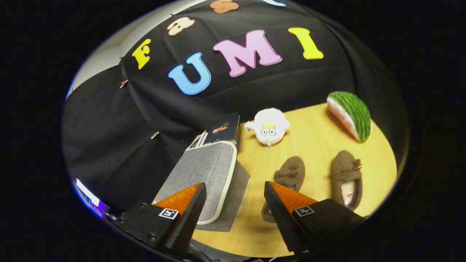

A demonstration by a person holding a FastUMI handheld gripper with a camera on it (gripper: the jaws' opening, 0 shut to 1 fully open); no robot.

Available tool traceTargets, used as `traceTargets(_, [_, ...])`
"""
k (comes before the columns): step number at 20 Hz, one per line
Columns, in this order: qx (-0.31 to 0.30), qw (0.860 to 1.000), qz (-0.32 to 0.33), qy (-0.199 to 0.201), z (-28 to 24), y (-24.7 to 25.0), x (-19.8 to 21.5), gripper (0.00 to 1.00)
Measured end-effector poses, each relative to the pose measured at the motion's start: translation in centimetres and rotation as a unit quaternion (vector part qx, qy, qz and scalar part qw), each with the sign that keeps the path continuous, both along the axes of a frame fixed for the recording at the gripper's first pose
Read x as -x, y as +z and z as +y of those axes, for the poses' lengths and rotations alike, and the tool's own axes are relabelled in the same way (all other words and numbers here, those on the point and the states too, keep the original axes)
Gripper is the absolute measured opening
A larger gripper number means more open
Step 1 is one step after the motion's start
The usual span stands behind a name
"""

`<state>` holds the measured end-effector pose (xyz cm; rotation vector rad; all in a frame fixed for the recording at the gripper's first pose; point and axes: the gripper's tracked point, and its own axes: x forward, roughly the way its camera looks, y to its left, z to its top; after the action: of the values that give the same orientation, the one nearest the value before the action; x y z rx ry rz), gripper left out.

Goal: Open the storage box then place both shoes into the box .Put the left shoe in first, then the right shoe, with the right side of both shoes facing outward in a uniform manner.

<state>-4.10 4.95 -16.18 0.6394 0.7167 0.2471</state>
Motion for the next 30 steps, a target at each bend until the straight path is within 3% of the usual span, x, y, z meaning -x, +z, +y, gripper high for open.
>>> traceTargets(5, [-0.116, 0.990, 0.081, 0.022, 3.8, -2.6, 0.7, 0.97])
traceTargets(10, [-0.169, 0.977, 0.108, 0.073, 7.0, -3.6, 1.1, 0.97])
traceTargets(15, [-0.229, 0.957, 0.148, 0.095, 10.1, -4.4, 0.6, 0.94])
traceTargets(16, [-0.239, 0.955, 0.150, 0.095, 10.5, -4.5, 0.3, 0.91])
traceTargets(19, [-0.252, 0.949, 0.163, 0.099, 10.8, -4.1, 0.2, 0.49])
traceTargets(23, [-0.265, 0.940, 0.195, 0.093, 10.5, -4.0, 0.4, 0.40])
traceTargets(25, [-0.265, 0.940, 0.197, 0.085, 10.2, -3.7, 0.0, 0.20])
traceTargets(27, [-0.259, 0.943, 0.188, 0.085, 9.9, -3.3, 0.1, 0.08])
traceTargets(30, [-0.242, 0.950, 0.173, 0.096, 10.0, -2.7, 0.1, 0.05])
